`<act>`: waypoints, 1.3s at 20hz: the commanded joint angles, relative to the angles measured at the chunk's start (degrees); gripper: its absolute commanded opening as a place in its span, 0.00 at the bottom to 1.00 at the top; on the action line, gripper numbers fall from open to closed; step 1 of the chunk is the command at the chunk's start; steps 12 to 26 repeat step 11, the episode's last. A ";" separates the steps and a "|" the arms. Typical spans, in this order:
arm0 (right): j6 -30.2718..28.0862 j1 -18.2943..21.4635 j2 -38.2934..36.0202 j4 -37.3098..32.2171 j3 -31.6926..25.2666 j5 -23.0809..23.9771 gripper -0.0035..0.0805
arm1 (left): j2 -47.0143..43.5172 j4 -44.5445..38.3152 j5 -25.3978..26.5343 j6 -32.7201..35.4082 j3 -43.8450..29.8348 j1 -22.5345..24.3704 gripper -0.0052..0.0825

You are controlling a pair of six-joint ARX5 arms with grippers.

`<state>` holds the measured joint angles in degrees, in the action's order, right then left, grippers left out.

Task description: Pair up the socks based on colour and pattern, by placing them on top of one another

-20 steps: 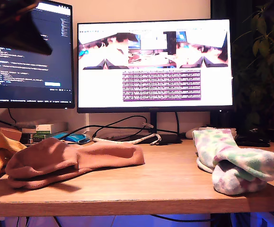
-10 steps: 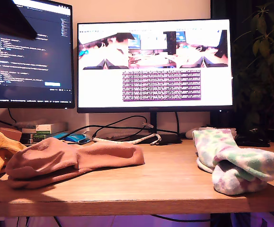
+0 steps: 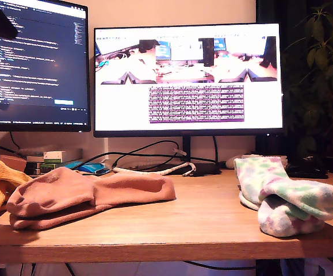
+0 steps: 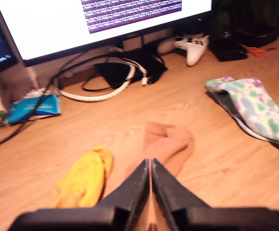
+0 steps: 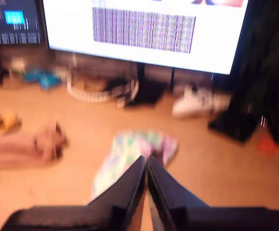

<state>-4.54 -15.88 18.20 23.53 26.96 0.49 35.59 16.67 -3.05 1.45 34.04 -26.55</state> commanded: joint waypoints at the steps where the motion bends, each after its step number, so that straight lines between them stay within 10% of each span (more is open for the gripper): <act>1: 0.15 -0.24 -0.09 2.27 -0.72 -0.04 0.03 | -0.13 -0.20 0.11 0.09 -1.62 -0.15 0.03; 26: 0.13 -0.24 -0.09 10.71 -0.72 -0.07 0.03 | 0.02 7.28 -0.07 0.07 -1.60 -0.13 0.03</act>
